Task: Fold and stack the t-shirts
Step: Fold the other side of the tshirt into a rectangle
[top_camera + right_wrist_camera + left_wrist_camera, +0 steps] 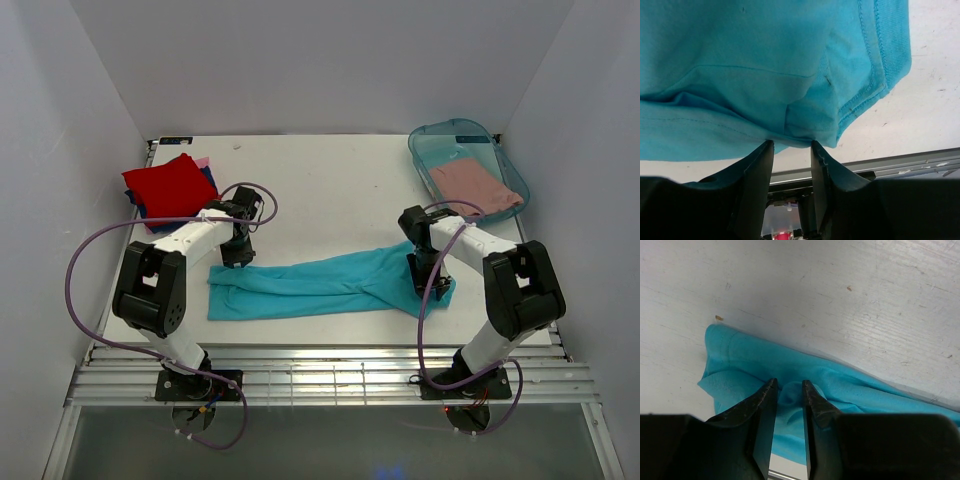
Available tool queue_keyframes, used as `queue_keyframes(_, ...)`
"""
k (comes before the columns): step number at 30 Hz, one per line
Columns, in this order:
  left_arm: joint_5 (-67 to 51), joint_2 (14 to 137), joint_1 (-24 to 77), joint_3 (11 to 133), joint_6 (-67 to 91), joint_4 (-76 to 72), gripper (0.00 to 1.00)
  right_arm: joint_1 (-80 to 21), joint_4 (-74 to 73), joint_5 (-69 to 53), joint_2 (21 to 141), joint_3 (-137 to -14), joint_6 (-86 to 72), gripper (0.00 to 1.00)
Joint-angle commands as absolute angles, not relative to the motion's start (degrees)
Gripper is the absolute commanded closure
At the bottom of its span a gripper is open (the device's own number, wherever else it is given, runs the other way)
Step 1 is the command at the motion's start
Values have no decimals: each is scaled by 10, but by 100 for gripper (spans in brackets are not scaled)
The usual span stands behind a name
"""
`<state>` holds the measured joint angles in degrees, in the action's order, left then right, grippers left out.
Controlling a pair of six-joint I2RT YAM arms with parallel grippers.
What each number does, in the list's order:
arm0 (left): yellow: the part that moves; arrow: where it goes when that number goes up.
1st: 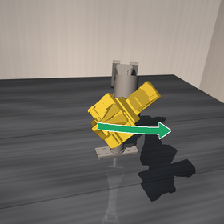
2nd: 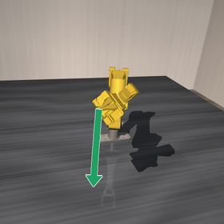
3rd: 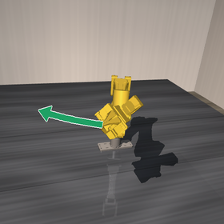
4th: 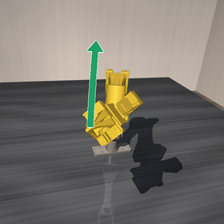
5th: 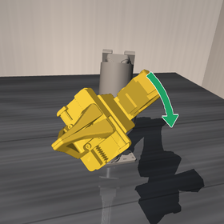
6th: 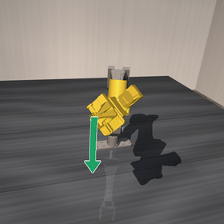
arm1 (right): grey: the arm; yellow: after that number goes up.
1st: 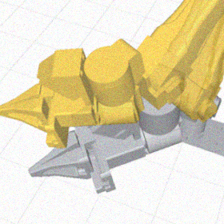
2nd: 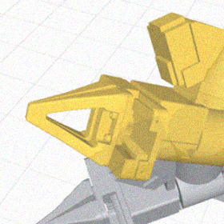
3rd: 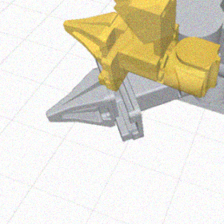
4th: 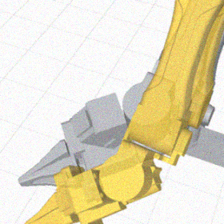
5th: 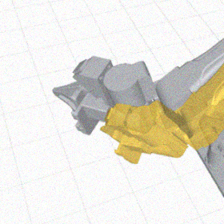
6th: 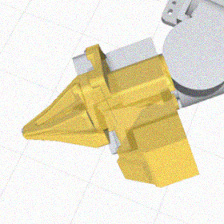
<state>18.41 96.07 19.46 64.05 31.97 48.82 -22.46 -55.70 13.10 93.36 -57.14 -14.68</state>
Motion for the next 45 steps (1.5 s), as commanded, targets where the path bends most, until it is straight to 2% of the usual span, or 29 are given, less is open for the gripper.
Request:
queue_keyframes(1,184,935,196,640,320,478,63,-223,-542,134,940,-571,-143,58)
queue_keyframes(8,187,935,196,635,318,474,64,-223,-529,134,954,-563,-139,62)
queue_keyframes(11,189,937,196,635,317,474,64,-223,-522,137,959,-555,-135,69)
queue_keyframes(12,189,939,196,636,317,474,67,-223,-522,137,959,-554,-134,72)
queue_keyframes(13,189,940,196,637,317,473,70,-223,-523,138,959,-554,-134,82)
queue_keyframes(14,189,941,196,639,316,472,76,-223,-526,140,958,-556,-134,88)
queue_keyframes(15,191,942,195,642,316,471,92,-223,-528,146,955,-559,-134,92)
queue_keyframes(17,191,948,196,646,315,470,100,-223,-545,156,947,-570,-134,92)
queue_keyframes(20,191,958,196,657,312,470,100,-223,-582,176,932,-615,-131,92)
queue_keyframes(28,200,968,196,686,308,471,100,-223,-686,207,955,-845,-121,92)
queue_keyframes(34,230,966,195,717,314,470,100,-216,-674,237,1043,-950,-106,92)
queue_keyframes(38,282,971,195,768,316,473,100,-210,-659,281,1124,-1079,-100,92)
queue_keyframes(42,329,955,195,805,333,474,100,-197,-643,293,1142,-1166,-102,92)
queue_keyframes(45,348,938,195,815,338,464,100,-192,-606,298,1124,-1172,-95,92)
